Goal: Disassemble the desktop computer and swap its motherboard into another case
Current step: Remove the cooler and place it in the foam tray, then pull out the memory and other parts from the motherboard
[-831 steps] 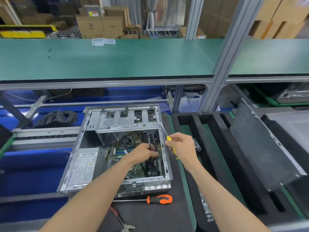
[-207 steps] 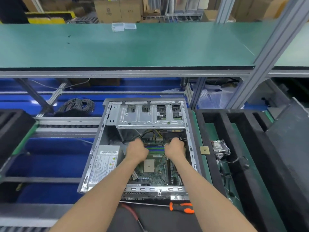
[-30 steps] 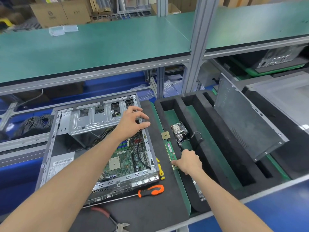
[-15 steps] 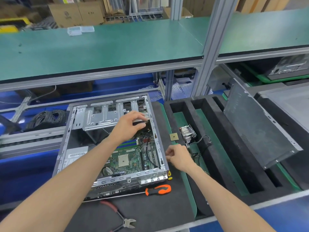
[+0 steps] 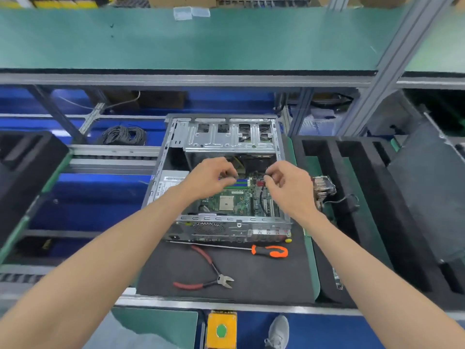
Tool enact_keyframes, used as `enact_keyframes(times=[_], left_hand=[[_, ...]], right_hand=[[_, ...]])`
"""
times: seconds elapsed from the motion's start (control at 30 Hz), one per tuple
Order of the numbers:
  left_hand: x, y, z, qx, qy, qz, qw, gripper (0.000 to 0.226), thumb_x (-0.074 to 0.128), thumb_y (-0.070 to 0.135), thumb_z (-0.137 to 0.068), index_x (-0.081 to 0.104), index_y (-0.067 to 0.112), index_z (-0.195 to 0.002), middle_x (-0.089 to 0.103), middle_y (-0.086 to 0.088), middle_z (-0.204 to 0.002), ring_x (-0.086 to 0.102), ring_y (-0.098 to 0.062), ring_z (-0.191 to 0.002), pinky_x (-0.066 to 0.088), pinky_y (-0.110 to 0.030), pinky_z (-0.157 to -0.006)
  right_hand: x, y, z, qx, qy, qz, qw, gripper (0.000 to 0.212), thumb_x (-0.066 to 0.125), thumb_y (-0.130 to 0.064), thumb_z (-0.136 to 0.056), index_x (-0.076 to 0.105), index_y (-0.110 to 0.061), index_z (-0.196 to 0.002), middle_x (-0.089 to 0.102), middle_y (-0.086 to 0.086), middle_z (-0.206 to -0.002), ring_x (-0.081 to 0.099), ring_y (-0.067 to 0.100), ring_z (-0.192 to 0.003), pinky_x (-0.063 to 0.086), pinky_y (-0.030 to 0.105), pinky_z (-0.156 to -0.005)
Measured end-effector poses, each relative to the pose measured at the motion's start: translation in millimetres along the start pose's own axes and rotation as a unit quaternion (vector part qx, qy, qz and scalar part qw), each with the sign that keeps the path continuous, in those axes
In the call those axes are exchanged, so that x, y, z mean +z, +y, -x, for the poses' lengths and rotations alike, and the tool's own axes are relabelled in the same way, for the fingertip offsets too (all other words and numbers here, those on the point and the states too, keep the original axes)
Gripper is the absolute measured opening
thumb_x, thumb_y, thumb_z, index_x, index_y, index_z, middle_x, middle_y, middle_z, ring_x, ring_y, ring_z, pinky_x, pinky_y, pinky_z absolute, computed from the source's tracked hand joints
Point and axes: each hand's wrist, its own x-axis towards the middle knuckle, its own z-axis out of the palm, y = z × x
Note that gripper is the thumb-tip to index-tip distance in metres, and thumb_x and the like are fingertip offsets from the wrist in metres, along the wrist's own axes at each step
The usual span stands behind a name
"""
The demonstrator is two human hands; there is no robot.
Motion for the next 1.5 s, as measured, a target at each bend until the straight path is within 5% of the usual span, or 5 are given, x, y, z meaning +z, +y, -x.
enact_keyframes(times=[0.4,0.63,1.0,1.27,1.5], left_hand=[[2,-26,56,0.013,-0.019,-0.133,0.991,0.022,0.059,0.044,-0.094,0.072,0.028,-0.094,0.063,0.013,-0.089,0.058,-0.009,-0.083,0.048,-0.034,-0.083],[4,-29,61,-0.009,-0.01,-0.112,0.994,0.021,0.058,0.043,-0.095,0.072,0.028,-0.094,0.066,0.01,-0.093,0.06,-0.012,-0.088,0.05,-0.037,-0.087],[5,-29,61,-0.004,-0.003,-0.117,0.993,0.021,0.058,0.042,-0.095,0.073,0.028,-0.092,0.067,0.012,-0.091,0.061,-0.011,-0.085,0.05,-0.037,-0.087],[3,-26,61,-0.017,-0.002,-0.066,0.998,0.016,0.064,0.038,-0.092,0.074,0.026,-0.091,0.069,0.013,-0.088,0.062,-0.007,-0.082,0.053,-0.035,-0.081],[-29,-16,56,-0.053,-0.017,0.284,0.957,0.034,0.053,0.02,-0.094,0.071,0.006,-0.069,0.068,-0.011,-0.07,0.06,-0.022,-0.07,0.047,-0.034,-0.074]], right_hand=[[87,-72,99,-0.464,-0.262,0.067,0.843,0.016,0.069,-0.025,-0.09,0.067,-0.009,-0.089,0.062,0.007,-0.082,0.06,0.028,-0.078,0.05,0.037,-0.066],[132,-67,131,-0.339,-0.485,0.174,0.788,0.035,0.061,-0.034,-0.097,0.057,-0.01,-0.122,0.056,0.01,-0.12,0.052,0.032,-0.114,0.046,0.045,-0.088],[130,-69,125,-0.271,-0.516,0.169,0.794,0.02,0.051,-0.027,-0.102,0.046,-0.011,-0.113,0.065,0.017,-0.101,0.061,0.039,-0.086,0.041,0.041,-0.065],[64,-95,72,-0.039,-0.586,-0.111,0.802,0.01,0.053,-0.018,-0.102,0.056,-0.015,-0.093,0.071,0.004,-0.07,0.059,0.014,-0.057,0.047,0.026,-0.056],[19,-81,5,0.085,-0.502,-0.316,0.801,0.019,0.051,-0.011,-0.104,0.063,-0.004,-0.091,0.056,0.004,-0.067,0.046,0.014,-0.056,0.029,0.025,-0.051]])
